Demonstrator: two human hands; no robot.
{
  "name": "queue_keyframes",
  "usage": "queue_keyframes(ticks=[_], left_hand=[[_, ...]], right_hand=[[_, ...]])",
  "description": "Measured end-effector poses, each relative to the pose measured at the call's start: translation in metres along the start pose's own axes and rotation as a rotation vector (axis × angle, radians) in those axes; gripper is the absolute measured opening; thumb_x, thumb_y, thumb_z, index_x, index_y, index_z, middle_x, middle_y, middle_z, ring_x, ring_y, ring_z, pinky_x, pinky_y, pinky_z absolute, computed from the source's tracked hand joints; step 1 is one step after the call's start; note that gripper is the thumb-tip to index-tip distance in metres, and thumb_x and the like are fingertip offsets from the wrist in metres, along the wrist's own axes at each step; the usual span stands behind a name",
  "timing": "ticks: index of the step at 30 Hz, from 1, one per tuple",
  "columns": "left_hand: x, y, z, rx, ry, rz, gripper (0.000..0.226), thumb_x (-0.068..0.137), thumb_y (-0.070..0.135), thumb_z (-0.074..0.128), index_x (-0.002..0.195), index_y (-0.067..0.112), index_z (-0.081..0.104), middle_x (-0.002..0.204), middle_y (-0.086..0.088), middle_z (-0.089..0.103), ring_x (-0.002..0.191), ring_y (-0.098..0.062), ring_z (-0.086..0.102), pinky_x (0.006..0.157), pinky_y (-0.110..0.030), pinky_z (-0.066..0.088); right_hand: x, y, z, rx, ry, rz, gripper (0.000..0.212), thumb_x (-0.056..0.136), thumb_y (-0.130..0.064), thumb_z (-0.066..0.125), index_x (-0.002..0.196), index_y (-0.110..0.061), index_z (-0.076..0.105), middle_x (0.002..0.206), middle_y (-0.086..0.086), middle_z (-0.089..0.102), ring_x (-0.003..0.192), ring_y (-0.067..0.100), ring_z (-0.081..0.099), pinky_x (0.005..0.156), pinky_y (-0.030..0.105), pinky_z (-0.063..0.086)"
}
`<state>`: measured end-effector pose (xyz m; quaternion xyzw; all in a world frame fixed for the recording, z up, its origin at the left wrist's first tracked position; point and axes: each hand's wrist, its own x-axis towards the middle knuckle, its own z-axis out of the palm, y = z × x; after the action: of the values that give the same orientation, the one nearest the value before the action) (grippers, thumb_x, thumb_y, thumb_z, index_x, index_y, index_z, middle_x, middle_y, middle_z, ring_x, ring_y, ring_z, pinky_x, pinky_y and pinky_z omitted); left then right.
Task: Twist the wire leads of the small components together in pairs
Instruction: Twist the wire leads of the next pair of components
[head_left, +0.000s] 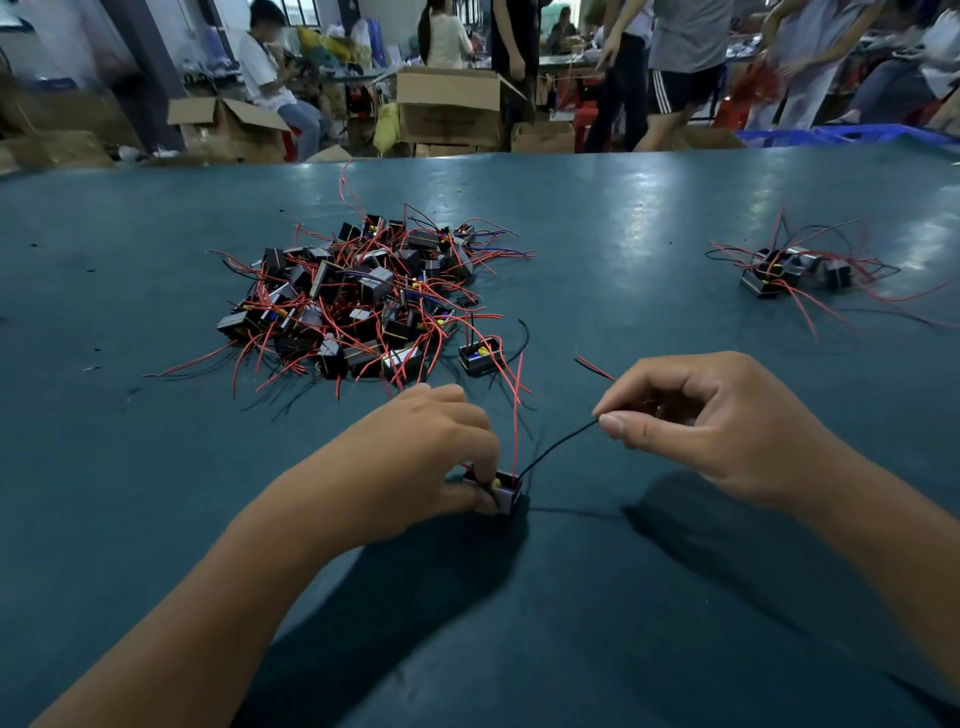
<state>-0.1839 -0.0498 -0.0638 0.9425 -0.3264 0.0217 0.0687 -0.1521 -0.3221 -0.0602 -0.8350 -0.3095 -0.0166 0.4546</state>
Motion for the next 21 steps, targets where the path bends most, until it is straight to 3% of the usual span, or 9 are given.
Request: queue_keyframes(ticks=[2, 4, 6, 8, 10, 13, 15, 17, 21], left_hand=[[0.001, 0.001, 0.004, 0.038, 0.008, 0.021, 0.025, 0.087, 0.049, 0.070, 0.086, 0.025, 0.070, 0.102, 0.013, 0.061, 0.098, -0.008, 0.045, 0.089, -0.026, 0.034], [0.003, 0.006, 0.006, -0.080, 0.004, 0.001, 0.040, 0.087, 0.055, 0.065, 0.076, 0.017, 0.070, 0.093, 0.009, 0.061, 0.091, -0.009, 0.047, 0.082, -0.020, 0.036], [0.008, 0.012, 0.008, -0.185, 0.001, -0.050, 0.060, 0.086, 0.061, 0.052, 0.072, 0.006, 0.070, 0.086, 0.000, 0.064, 0.084, -0.016, 0.054, 0.078, -0.029, 0.043], [0.012, 0.019, 0.014, -0.246, 0.046, -0.082, 0.065, 0.085, 0.060, 0.051, 0.068, -0.001, 0.067, 0.077, -0.008, 0.063, 0.072, -0.025, 0.057, 0.070, -0.041, 0.044], [0.014, 0.021, 0.021, -0.283, 0.113, -0.133, 0.059, 0.084, 0.055, 0.064, 0.063, 0.000, 0.062, 0.069, -0.007, 0.059, 0.063, -0.024, 0.053, 0.062, -0.040, 0.041], [0.012, 0.025, 0.028, -0.373, 0.234, -0.189, 0.037, 0.079, 0.047, 0.079, 0.068, 0.018, 0.058, 0.066, 0.012, 0.054, 0.061, -0.001, 0.050, 0.055, -0.014, 0.032], [0.013, 0.027, 0.031, -0.439, 0.259, -0.173, 0.028, 0.080, 0.041, 0.082, 0.076, 0.024, 0.060, 0.068, 0.024, 0.055, 0.061, 0.011, 0.048, 0.056, -0.007, 0.032], [0.015, 0.028, 0.034, -0.515, 0.272, -0.156, 0.024, 0.080, 0.036, 0.082, 0.083, 0.026, 0.061, 0.069, 0.033, 0.055, 0.058, 0.011, 0.048, 0.056, -0.005, 0.033], [0.015, 0.024, 0.040, -0.580, 0.303, -0.184, 0.022, 0.078, 0.037, 0.083, 0.083, 0.026, 0.065, 0.067, 0.030, 0.057, 0.052, 0.002, 0.045, 0.053, -0.007, 0.032]], right_hand=[[-0.001, 0.000, 0.001, -0.006, -0.008, 0.001, 0.005, 0.083, -0.033, 0.071, 0.087, -0.031, 0.074, 0.075, -0.004, 0.071, 0.069, 0.015, 0.066, 0.070, 0.035, 0.053], [-0.002, -0.002, 0.001, 0.004, -0.037, 0.004, 0.008, 0.084, -0.034, 0.069, 0.089, -0.032, 0.076, 0.077, -0.006, 0.073, 0.072, 0.012, 0.069, 0.071, 0.032, 0.054], [-0.003, -0.003, 0.001, 0.010, -0.062, -0.003, 0.012, 0.083, -0.036, 0.067, 0.090, -0.032, 0.076, 0.079, -0.008, 0.074, 0.073, 0.010, 0.070, 0.071, 0.030, 0.055], [-0.003, -0.004, 0.002, 0.017, -0.063, -0.009, 0.016, 0.080, -0.040, 0.066, 0.090, -0.032, 0.076, 0.078, -0.007, 0.074, 0.073, 0.010, 0.070, 0.071, 0.030, 0.055], [-0.002, -0.004, 0.001, 0.015, -0.051, -0.010, 0.018, 0.079, -0.042, 0.066, 0.089, -0.032, 0.076, 0.077, -0.005, 0.074, 0.072, 0.011, 0.070, 0.071, 0.032, 0.054], [-0.002, -0.001, 0.000, 0.005, -0.044, -0.013, 0.010, 0.082, -0.036, 0.069, 0.089, -0.033, 0.076, 0.075, -0.005, 0.073, 0.071, 0.012, 0.069, 0.069, 0.030, 0.054], [-0.002, -0.001, 0.000, -0.007, -0.047, -0.021, 0.007, 0.085, -0.030, 0.072, 0.089, -0.034, 0.074, 0.074, -0.005, 0.073, 0.068, 0.011, 0.068, 0.065, 0.023, 0.053], [-0.003, 0.000, 0.001, -0.026, -0.045, -0.031, 0.007, 0.085, -0.028, 0.073, 0.088, -0.035, 0.073, 0.072, -0.006, 0.071, 0.064, 0.009, 0.065, 0.060, 0.017, 0.048], [-0.002, 0.001, -0.001, -0.013, 0.016, -0.030, 0.001, 0.084, -0.030, 0.073, 0.083, -0.031, 0.073, 0.072, -0.005, 0.070, 0.064, 0.015, 0.063, 0.063, 0.029, 0.050]])
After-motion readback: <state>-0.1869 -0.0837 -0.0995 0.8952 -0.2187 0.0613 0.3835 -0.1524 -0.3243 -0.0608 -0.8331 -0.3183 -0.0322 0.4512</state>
